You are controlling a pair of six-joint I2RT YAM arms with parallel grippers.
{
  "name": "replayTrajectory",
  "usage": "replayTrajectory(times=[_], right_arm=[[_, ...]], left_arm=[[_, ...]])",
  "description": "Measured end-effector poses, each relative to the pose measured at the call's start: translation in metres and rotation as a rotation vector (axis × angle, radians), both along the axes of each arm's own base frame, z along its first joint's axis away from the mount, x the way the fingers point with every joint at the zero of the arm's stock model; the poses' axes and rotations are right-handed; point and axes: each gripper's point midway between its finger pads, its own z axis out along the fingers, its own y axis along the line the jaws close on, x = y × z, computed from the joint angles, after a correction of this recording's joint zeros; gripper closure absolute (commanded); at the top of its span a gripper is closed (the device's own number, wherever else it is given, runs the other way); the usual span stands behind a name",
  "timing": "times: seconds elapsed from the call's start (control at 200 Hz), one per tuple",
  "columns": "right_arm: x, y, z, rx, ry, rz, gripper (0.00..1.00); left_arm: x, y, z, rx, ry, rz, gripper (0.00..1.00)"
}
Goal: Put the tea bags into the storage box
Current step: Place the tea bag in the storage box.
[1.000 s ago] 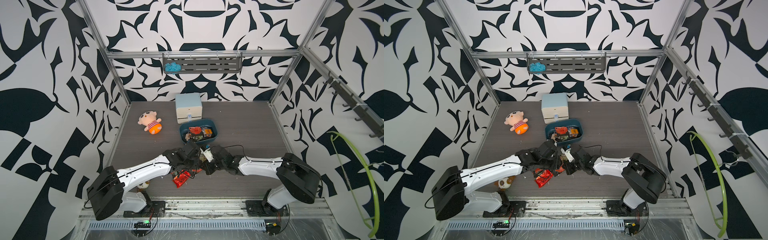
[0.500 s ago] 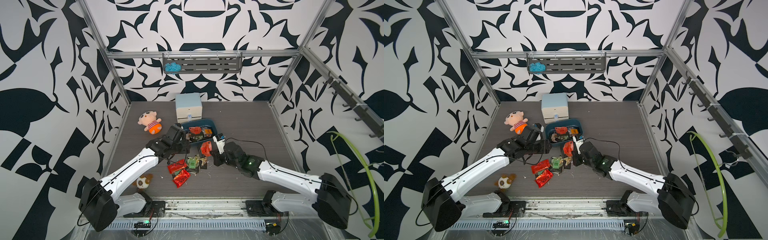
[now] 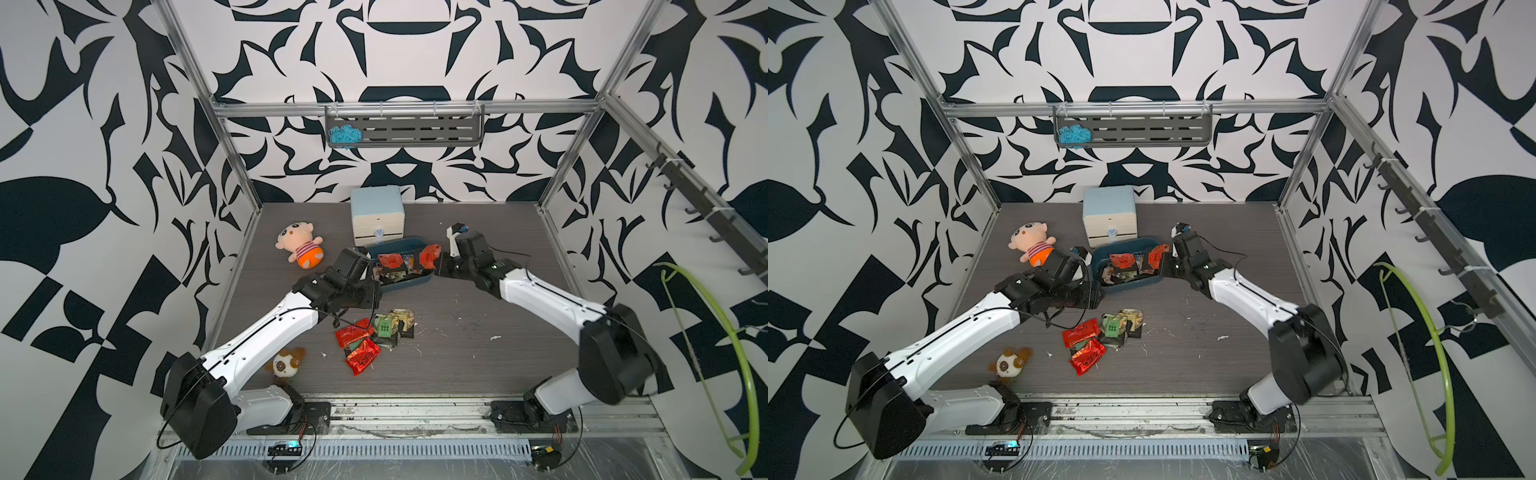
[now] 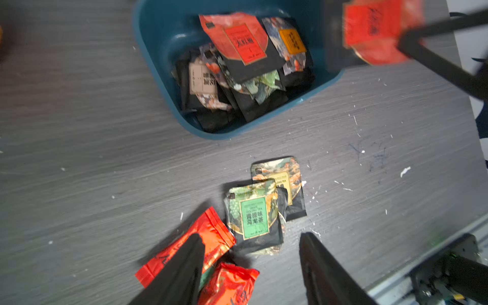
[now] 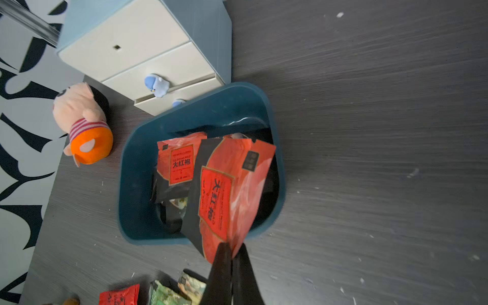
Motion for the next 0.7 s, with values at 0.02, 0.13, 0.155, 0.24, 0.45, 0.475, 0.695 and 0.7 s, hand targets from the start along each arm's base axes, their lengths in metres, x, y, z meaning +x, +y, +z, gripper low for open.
replayTrajectory(times=[0.02,0.13,0.155,0.24,0.45,0.475,0.695,0.7], right_arm=[[0.005,0.004,-0.003,0.004,0.011,0.004,1.00],[0.020,0.017,-0.018,0.011,0.054,0.022,1.00],[0.023,0.020,-0.022,0.010,0.064,0.025,1.00],[0.030,0.025,-0.028,0.006,0.089,0.029,0.86],[0.028,0.022,-0.039,-0.031,0.139,0.021,0.56],[0.027,0.021,-0.039,-0.039,0.141,0.023,0.56],[-0.007,0.008,0.001,-0.050,0.064,0.040,0.58],[-0.008,0.008,0.002,-0.050,0.062,0.041,0.59]], left_arm=[[-0.001,-0.001,-0.002,-0.001,0.012,-0.005,0.41],[-0.007,-0.010,-0.016,-0.005,0.082,-0.043,0.45],[-0.008,-0.011,-0.019,-0.005,0.097,-0.047,0.45],[-0.012,-0.015,-0.025,-0.011,0.135,-0.063,0.49],[-0.019,-0.021,-0.036,-0.017,0.228,-0.066,0.73],[-0.019,-0.022,-0.038,-0.013,0.240,-0.065,0.75],[-0.022,-0.029,-0.058,0.009,0.349,-0.067,0.76],[-0.022,-0.029,-0.058,0.010,0.351,-0.067,0.76]])
